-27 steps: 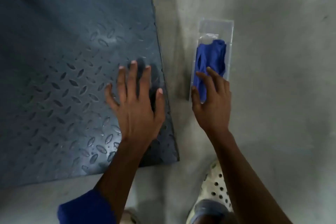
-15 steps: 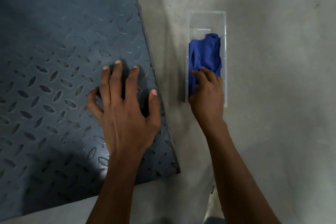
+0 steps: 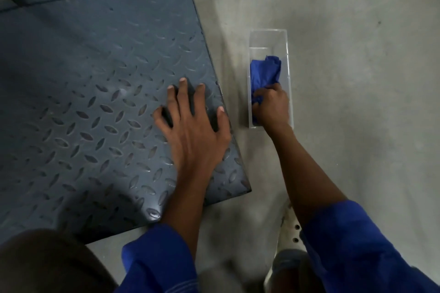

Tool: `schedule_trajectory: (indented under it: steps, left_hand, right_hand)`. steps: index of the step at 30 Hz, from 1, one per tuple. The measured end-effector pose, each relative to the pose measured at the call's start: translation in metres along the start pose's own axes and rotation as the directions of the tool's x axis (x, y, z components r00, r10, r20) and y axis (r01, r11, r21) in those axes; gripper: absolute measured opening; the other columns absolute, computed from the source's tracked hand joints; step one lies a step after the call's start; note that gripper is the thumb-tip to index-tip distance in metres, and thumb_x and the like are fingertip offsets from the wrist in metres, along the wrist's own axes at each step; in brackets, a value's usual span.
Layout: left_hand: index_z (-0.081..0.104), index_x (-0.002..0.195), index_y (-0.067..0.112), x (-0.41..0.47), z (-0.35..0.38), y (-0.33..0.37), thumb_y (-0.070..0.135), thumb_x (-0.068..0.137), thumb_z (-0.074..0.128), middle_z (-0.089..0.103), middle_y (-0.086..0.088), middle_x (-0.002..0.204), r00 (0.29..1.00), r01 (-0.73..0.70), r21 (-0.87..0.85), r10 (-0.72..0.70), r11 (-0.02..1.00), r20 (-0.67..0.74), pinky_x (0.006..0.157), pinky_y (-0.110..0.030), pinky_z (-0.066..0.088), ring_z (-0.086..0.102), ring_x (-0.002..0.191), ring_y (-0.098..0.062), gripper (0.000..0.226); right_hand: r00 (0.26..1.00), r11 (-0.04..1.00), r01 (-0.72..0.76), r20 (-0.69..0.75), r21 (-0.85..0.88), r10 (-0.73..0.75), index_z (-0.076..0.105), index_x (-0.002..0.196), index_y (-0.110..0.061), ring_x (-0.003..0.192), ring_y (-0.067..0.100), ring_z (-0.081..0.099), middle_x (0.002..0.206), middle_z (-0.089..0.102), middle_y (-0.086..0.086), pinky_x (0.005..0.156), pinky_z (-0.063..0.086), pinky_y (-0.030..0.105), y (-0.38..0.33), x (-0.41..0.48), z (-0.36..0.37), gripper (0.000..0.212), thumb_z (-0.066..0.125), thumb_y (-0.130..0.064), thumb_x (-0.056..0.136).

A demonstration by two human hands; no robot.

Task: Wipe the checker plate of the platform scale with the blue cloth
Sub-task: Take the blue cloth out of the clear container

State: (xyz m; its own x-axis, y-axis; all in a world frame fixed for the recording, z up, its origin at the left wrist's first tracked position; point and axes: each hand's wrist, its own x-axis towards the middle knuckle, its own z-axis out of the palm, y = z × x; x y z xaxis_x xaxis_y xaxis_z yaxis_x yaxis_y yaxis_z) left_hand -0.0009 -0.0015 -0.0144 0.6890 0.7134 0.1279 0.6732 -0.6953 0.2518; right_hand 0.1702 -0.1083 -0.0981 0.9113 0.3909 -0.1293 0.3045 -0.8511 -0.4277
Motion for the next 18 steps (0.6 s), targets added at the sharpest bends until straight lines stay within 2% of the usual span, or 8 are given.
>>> schedule_trajectory:
  steps: [2,4,7,11,15,18]
  left_hand:
    - [0.050,0.153,0.022,0.001,-0.001,0.000,0.054,0.100,0.046,0.037,-0.009,0.169,1.000,-0.002,0.009,0.002,1.000,0.012,0.121,-0.060,0.022,0.030,0.157,-0.032,0.062]
    - [0.050,0.152,0.022,0.002,-0.001,0.001,0.055,0.100,0.046,0.037,-0.009,0.169,1.000,0.002,0.011,-0.003,1.000,0.018,0.121,-0.060,0.022,0.031,0.156,-0.033,0.062]
    - [0.050,0.152,0.021,0.002,-0.003,0.001,0.055,0.100,0.047,0.037,-0.009,0.168,0.999,-0.004,-0.001,0.004,1.000,0.034,0.120,-0.061,0.023,0.032,0.156,-0.033,0.062]
    - [0.049,0.153,0.023,0.005,-0.008,-0.005,0.056,0.101,0.046,0.038,-0.008,0.168,0.996,-0.022,-0.037,0.025,0.999,0.089,0.119,-0.060,0.025,0.033,0.154,-0.033,0.061]
    - [0.042,0.159,0.026,0.021,-0.021,-0.046,0.054,0.106,0.040,0.032,-0.009,0.170,0.961,-0.190,0.005,0.185,0.982,0.206,0.116,-0.058,0.027,0.034,0.151,-0.033,0.060]
    - [0.037,0.163,0.028,0.025,-0.036,-0.085,0.048,0.110,0.038,0.027,-0.007,0.174,0.973,-0.083,0.050,0.070,0.995,0.222,0.121,-0.063,0.022,0.028,0.156,-0.035,0.057]
  right_hand:
    - [0.999,0.999,-0.018,-0.036,0.030,0.019,0.081,0.100,-0.004,0.090,0.043,0.067,0.103,0.070,0.025,0.088,0.056,0.047,-0.003,0.000,-0.003,0.027,0.070,0.005,0.078]
    - [0.998,0.999,-0.035,-0.052,0.033,0.037,0.082,0.098,-0.002,0.087,0.044,0.067,0.095,0.072,0.026,0.080,0.053,0.040,-0.003,0.001,-0.009,0.028,0.069,0.007,0.074]
    - [0.984,0.994,-0.020,-0.172,0.104,0.038,0.082,0.102,-0.007,0.087,0.041,0.068,0.096,0.075,0.019,0.076,0.051,0.037,-0.004,-0.011,-0.023,0.029,0.066,-0.006,0.078]
    - [0.930,0.974,0.027,-0.364,0.223,0.058,0.081,0.104,-0.012,0.094,0.033,0.068,0.104,0.077,0.009,0.082,0.048,0.029,-0.039,-0.057,-0.064,0.025,0.072,-0.010,0.081]
    - [0.890,0.927,0.207,-0.454,0.314,-0.045,0.081,0.104,-0.012,0.103,0.033,0.070,0.115,0.075,0.013,0.096,0.046,0.026,-0.093,-0.107,-0.095,0.026,0.078,-0.006,0.079]
    - [0.894,0.904,0.272,-0.434,0.331,-0.110,0.081,0.105,-0.012,0.107,0.035,0.069,0.120,0.074,0.014,0.102,0.051,0.037,-0.121,-0.130,-0.096,0.026,0.077,-0.007,0.079]
